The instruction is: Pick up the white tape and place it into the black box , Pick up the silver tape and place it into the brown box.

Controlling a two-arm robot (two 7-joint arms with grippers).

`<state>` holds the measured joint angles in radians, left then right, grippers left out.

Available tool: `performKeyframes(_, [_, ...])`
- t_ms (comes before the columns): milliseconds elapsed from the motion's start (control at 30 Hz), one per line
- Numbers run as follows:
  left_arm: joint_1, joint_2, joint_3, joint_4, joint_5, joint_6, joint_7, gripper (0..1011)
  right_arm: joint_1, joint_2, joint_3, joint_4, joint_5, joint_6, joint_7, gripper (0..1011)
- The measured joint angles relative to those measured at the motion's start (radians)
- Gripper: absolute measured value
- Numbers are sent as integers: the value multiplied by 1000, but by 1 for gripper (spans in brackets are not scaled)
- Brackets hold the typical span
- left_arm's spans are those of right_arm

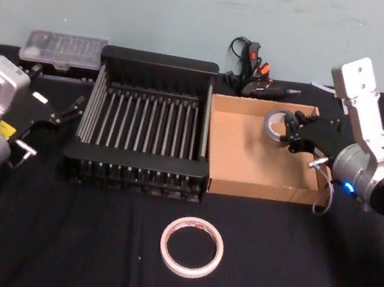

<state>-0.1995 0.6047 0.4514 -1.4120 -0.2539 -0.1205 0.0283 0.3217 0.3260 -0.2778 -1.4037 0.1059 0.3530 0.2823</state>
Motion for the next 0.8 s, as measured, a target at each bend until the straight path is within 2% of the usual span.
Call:
performKeyframes(333, [0,0,0,0,0,0,0,1001,35,-47,-2,112,-24,-36,-6,162])
performKeyframes(600, [0,0,0,0,0,0,0,1001,50,-67,-4,160,-37,-43,-3,164])
performKeyframes(800, [0,0,0,0,0,0,0,1001,52,-69,-4,166,-40,-43,-3,162])
